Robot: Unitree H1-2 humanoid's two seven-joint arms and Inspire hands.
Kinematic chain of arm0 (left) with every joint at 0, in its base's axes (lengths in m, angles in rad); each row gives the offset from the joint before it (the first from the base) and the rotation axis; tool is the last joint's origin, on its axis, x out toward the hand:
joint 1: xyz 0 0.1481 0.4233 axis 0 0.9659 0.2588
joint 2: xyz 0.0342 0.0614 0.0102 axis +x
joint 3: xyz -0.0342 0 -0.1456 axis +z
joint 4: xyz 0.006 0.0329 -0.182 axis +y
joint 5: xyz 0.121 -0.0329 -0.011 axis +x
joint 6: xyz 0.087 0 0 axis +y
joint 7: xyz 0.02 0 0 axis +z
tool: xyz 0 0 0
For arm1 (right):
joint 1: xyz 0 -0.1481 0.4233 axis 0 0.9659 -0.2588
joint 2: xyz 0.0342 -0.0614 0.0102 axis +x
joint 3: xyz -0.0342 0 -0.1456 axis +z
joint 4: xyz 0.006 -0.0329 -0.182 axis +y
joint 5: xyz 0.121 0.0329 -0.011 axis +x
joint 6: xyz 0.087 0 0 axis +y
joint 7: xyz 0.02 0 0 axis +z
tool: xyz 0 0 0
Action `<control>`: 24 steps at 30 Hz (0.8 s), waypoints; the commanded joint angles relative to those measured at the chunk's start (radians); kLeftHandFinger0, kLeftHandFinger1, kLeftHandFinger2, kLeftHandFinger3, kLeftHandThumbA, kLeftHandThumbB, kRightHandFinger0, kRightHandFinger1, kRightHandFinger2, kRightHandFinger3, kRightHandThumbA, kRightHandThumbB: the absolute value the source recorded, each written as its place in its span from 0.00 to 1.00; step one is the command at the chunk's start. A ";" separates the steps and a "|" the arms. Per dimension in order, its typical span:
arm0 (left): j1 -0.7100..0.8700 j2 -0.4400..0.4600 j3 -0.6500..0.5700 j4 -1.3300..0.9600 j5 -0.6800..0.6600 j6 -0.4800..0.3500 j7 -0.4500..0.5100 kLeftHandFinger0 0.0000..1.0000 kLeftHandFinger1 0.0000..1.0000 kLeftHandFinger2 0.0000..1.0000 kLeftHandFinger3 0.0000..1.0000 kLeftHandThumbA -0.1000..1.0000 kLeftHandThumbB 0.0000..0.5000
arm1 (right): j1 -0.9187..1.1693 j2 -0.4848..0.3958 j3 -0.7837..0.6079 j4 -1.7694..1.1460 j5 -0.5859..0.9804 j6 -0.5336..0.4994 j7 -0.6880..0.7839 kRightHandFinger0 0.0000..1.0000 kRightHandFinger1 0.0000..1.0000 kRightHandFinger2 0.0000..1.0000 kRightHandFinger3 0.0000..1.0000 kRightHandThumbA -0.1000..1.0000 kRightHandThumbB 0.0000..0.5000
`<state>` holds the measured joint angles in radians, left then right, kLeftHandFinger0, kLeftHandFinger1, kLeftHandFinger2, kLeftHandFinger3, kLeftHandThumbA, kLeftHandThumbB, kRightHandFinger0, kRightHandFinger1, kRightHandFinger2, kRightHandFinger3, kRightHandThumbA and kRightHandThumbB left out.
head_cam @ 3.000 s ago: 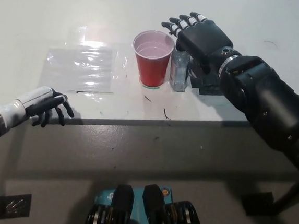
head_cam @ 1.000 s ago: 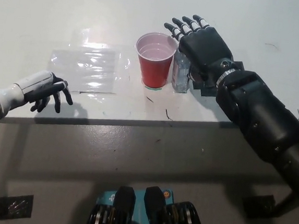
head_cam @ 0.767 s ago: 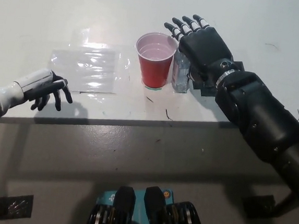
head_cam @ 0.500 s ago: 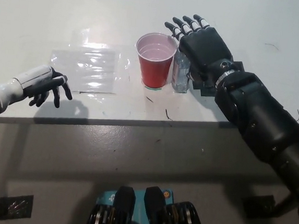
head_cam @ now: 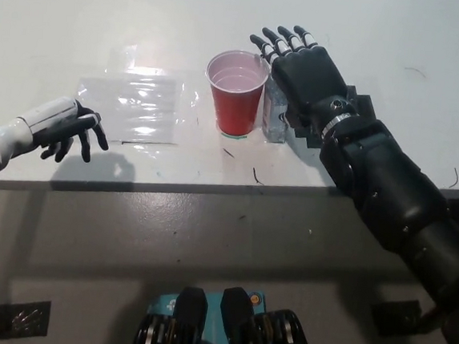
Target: The robot uses its right hand to press the hand soap kept in the middle of the table to get liquid hand soap out
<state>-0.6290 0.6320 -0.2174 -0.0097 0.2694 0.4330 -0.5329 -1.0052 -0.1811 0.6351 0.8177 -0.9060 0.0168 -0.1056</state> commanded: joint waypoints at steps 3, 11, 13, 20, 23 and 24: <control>-0.049 0.032 0.017 -0.021 0.008 -0.009 -0.004 0.08 0.09 0.26 0.57 1.00 0.51 | 0.111 0.010 0.040 0.127 0.014 -0.005 0.092 1.00 1.00 1.00 1.00 1.00 0.95; -0.061 0.042 0.011 -0.018 0.017 -0.008 -0.015 0.09 0.09 0.27 0.59 1.00 0.46 | 0.101 0.011 0.040 0.144 0.017 -0.005 0.084 1.00 1.00 1.00 1.00 1.00 0.98; -0.058 0.039 0.018 -0.016 0.012 -0.021 -0.008 0.09 0.11 0.29 0.59 1.00 0.40 | 0.102 0.010 0.037 0.145 0.020 -0.001 0.087 1.00 1.00 1.00 1.00 1.00 0.98; -0.035 0.035 0.024 -0.027 0.001 0.005 -0.016 0.11 0.09 0.27 0.58 1.00 0.44 | 0.121 0.008 0.035 0.136 0.033 -0.014 0.079 1.00 1.00 1.00 1.00 1.00 0.94; -0.021 0.038 0.017 -0.020 0.004 -0.013 -0.019 0.13 0.11 0.30 0.60 1.00 0.42 | 0.113 -0.018 0.029 0.075 0.041 -0.041 0.062 1.00 1.00 1.00 1.00 1.00 0.90; -0.016 0.035 0.020 -0.025 -0.005 0.007 -0.025 0.12 0.10 0.30 0.61 1.00 0.43 | 0.093 -0.033 0.024 0.043 0.044 -0.038 0.078 1.00 1.00 1.00 1.00 1.00 0.89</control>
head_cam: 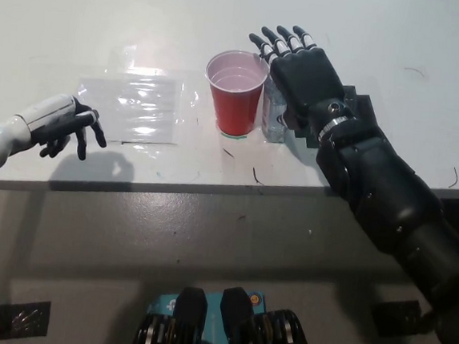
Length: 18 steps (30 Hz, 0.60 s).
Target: The robot uses its right hand to press the hand soap kept in the middle of the table to get liquid hand soap out
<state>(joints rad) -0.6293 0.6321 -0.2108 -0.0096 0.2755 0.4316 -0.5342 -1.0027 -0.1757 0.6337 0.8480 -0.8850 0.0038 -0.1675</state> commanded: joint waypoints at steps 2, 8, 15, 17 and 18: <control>0.001 0.035 0.016 -0.027 -0.011 0.009 -0.021 0.15 0.13 0.33 0.62 1.00 0.45 | 0.059 -0.066 0.012 -0.081 0.035 0.001 0.200 1.00 1.00 1.00 1.00 1.00 0.97; 0.044 0.035 0.020 -0.026 -0.022 0.005 -0.028 0.18 0.15 0.36 0.66 1.00 0.43 | -0.020 -0.125 -0.009 -0.218 0.030 0.021 0.267 1.00 1.00 1.00 1.00 1.00 0.96; 0.070 0.031 0.024 -0.019 -0.036 0.004 -0.029 0.13 0.14 0.37 0.63 1.00 0.44 | -0.134 -0.157 -0.083 -0.324 0.067 0.055 0.362 1.00 1.00 1.00 1.00 1.00 0.92; 0.074 0.032 0.020 -0.024 -0.031 0.007 -0.029 0.13 0.14 0.36 0.63 1.00 0.42 | -0.143 -0.155 -0.103 -0.341 0.076 0.049 0.366 1.00 1.00 1.00 1.00 1.00 0.92; 0.078 0.030 0.019 -0.025 -0.033 0.007 -0.029 0.13 0.14 0.35 0.63 1.00 0.44 | -0.141 -0.156 -0.106 -0.348 0.074 0.048 0.369 1.00 1.00 1.00 1.00 1.00 0.91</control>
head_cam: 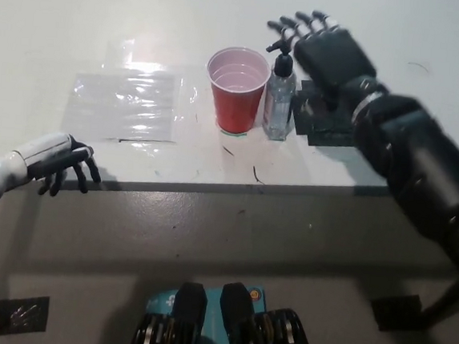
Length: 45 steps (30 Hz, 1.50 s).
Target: The robot uses its right hand to press the hand soap kept in the middle of the table to get liquid hand soap out
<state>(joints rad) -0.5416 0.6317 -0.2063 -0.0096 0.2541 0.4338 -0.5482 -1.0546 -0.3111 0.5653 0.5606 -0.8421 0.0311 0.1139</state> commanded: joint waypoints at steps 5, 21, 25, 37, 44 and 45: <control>-0.009 0.033 0.013 -0.019 -0.003 -0.014 -0.005 0.10 0.11 0.33 0.61 1.00 0.42 | -0.112 -0.021 -0.065 -0.078 0.027 0.011 0.095 1.00 1.00 1.00 1.00 1.00 0.92; 0.043 0.027 0.057 -0.038 -0.021 -0.017 0.016 0.06 0.10 0.30 0.57 1.00 0.40 | 0.027 -0.126 -0.191 -0.331 0.065 0.046 0.181 1.00 1.00 1.00 1.00 1.00 0.89; 0.053 0.025 0.066 -0.046 -0.018 -0.004 0.019 0.08 0.08 0.28 0.59 1.00 0.35 | 0.105 -0.160 -0.252 -0.411 0.091 0.044 0.176 1.00 1.00 1.00 1.00 1.00 0.89; 0.085 0.015 0.085 -0.071 -0.008 0.008 0.033 0.06 0.11 0.31 0.57 0.99 0.30 | 0.409 -0.152 -0.490 -0.680 0.226 0.140 0.163 1.00 1.00 1.00 1.00 1.00 0.96; 0.088 -0.001 0.107 -0.052 -0.040 -0.021 0.032 0.04 0.08 0.31 0.56 0.95 0.28 | 0.554 -0.125 -0.578 -0.780 0.269 0.198 0.158 1.00 1.00 1.00 1.00 1.00 1.00; 0.085 -0.001 0.104 -0.046 -0.034 -0.028 0.036 0.05 0.09 0.32 0.55 0.95 0.28 | 0.590 -0.117 -0.594 -0.787 0.278 0.186 0.140 1.00 1.00 1.00 1.00 1.00 0.97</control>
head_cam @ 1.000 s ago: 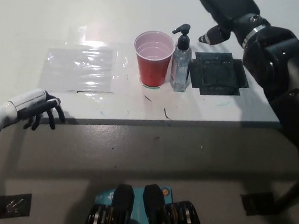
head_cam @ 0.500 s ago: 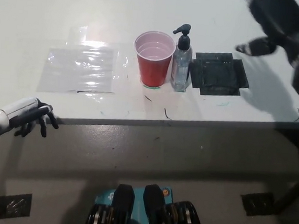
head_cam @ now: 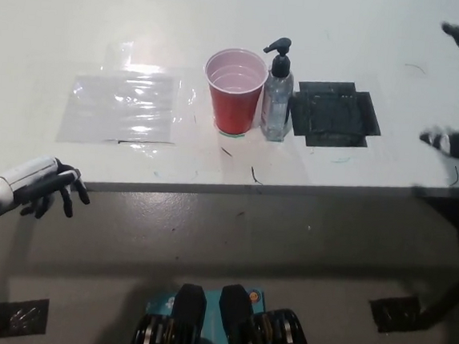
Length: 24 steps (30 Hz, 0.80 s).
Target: The robot uses its right hand to press the hand soap kept in the middle of the table to get liquid hand soap out
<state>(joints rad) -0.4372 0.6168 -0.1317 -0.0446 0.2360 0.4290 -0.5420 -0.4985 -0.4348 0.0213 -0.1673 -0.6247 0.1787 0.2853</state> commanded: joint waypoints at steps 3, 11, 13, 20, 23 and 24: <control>-0.021 0.018 0.025 -0.022 -0.005 -0.013 0.027 0.08 0.13 0.36 0.58 0.96 0.25 | 0.086 0.025 -0.076 -0.070 0.075 0.042 -0.045 1.00 1.00 1.00 1.00 1.00 0.98; -0.020 0.015 0.031 -0.017 -0.011 -0.007 0.025 0.07 0.12 0.34 0.59 0.95 0.28 | 0.230 0.106 -0.154 -0.064 0.148 0.008 -0.104 1.00 1.00 1.00 1.00 1.00 0.82; -0.023 0.009 0.035 -0.009 -0.015 -0.014 0.029 0.07 0.12 0.33 0.60 0.95 0.27 | 0.244 0.115 -0.155 -0.050 0.142 0.015 -0.108 1.00 1.00 1.00 1.00 1.00 0.83; -0.013 0.001 0.040 -0.013 -0.004 -0.030 0.043 0.08 0.13 0.35 0.60 0.94 0.26 | 0.300 0.182 -0.219 0.062 0.255 -0.063 -0.192 0.61 0.80 1.00 1.00 1.00 0.85; -0.016 0.000 0.040 -0.011 -0.001 -0.026 0.045 0.08 0.13 0.34 0.60 0.97 0.29 | 0.309 0.183 -0.247 0.105 0.311 -0.095 -0.186 1.00 1.00 1.00 1.00 1.00 0.71; -0.016 0.001 0.038 -0.013 0.002 -0.024 0.045 0.09 0.13 0.34 0.60 0.97 0.29 | 0.311 0.183 -0.257 0.119 0.338 -0.112 -0.181 1.00 1.00 1.00 1.00 1.00 0.68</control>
<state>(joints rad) -0.4364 0.5981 -0.1097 -0.0427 0.2346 0.4245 -0.5298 -0.1871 -0.2423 -0.1926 -0.0676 -0.4109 0.1616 0.1582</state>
